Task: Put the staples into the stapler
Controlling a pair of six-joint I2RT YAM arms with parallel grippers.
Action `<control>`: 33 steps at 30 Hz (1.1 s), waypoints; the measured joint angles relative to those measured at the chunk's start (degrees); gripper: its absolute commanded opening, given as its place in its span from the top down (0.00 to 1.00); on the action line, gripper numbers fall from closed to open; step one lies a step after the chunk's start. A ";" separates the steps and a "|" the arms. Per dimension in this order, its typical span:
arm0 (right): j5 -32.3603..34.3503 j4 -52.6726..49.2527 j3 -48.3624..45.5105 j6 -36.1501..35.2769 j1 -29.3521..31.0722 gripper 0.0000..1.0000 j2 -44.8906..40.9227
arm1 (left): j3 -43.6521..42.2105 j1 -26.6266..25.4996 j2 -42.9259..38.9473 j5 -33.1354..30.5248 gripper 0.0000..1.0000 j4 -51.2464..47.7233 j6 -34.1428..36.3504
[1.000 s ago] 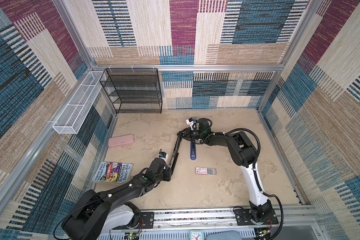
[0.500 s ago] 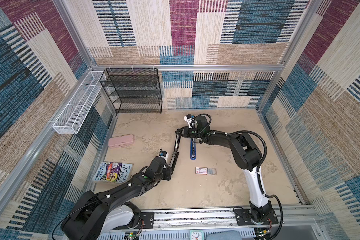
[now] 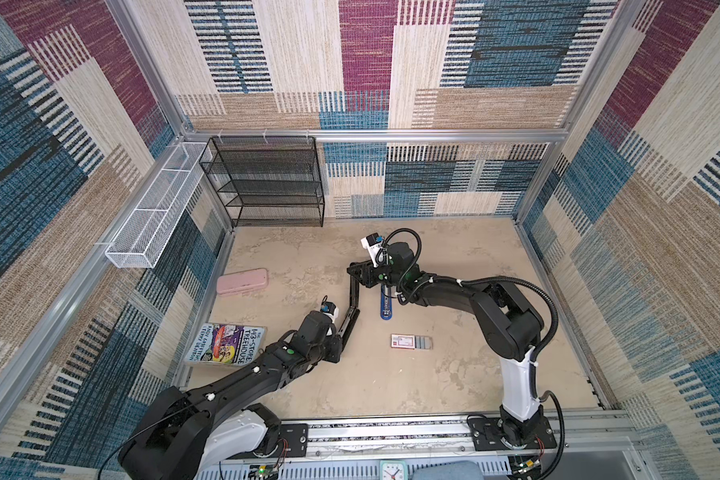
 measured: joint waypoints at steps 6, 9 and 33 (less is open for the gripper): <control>2.97 1.75 -2.75 -3.82 2.38 0.69 -1.97 | 0.61 0.09 -0.87 0.11 1.00 -2.84 0.33; 4.37 2.03 -3.32 -5.22 3.30 0.68 -2.91 | 1.29 0.11 -1.40 0.35 1.00 -4.09 0.35; 7.17 1.73 -4.98 -8.20 6.36 0.64 -5.62 | 5.60 0.17 -2.49 -0.50 1.00 -9.57 1.77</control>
